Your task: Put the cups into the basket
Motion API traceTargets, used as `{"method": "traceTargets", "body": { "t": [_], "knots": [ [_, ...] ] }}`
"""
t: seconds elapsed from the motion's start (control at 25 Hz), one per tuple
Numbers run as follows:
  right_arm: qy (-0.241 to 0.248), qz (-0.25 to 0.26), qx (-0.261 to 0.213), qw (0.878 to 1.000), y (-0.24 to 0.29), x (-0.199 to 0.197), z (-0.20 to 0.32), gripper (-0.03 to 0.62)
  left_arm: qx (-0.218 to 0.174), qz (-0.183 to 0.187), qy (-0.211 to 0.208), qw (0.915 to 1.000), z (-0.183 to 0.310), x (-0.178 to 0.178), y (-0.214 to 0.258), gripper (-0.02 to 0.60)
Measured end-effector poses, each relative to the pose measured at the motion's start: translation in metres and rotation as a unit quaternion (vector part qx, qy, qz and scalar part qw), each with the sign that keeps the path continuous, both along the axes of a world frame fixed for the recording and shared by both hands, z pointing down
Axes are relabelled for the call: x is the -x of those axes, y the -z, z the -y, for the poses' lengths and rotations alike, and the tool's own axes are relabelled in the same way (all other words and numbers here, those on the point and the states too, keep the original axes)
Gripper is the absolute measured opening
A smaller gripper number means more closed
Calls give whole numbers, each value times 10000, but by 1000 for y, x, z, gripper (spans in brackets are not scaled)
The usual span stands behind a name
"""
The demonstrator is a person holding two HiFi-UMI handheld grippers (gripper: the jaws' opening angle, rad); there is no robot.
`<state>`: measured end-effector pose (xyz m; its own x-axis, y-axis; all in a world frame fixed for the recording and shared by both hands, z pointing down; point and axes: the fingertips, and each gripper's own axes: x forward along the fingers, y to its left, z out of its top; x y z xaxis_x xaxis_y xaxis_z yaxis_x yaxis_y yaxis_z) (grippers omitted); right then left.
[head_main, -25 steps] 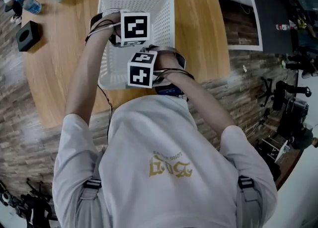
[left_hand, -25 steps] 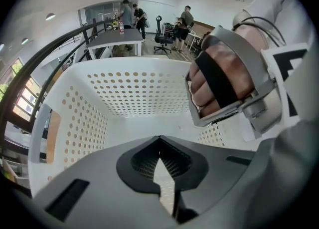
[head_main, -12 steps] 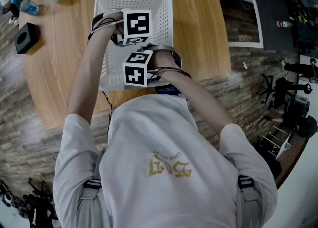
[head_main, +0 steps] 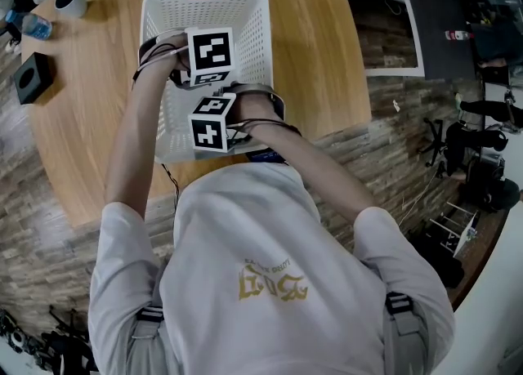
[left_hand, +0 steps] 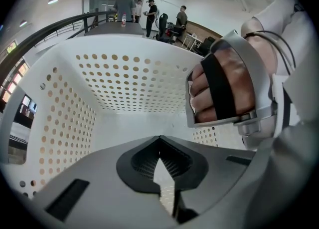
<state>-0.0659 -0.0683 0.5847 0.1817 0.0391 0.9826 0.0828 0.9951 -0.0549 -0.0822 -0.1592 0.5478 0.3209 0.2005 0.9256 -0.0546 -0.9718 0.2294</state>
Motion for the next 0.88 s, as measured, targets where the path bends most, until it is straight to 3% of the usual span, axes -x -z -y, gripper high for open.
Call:
{"method": "traceTargets", "body": {
  "t": [0.88],
  "knots": [
    [10, -426, 54, 9991, -10, -1, -3, 26, 266, 33, 166, 9995, -5, 6, -5, 6]
  ]
}}
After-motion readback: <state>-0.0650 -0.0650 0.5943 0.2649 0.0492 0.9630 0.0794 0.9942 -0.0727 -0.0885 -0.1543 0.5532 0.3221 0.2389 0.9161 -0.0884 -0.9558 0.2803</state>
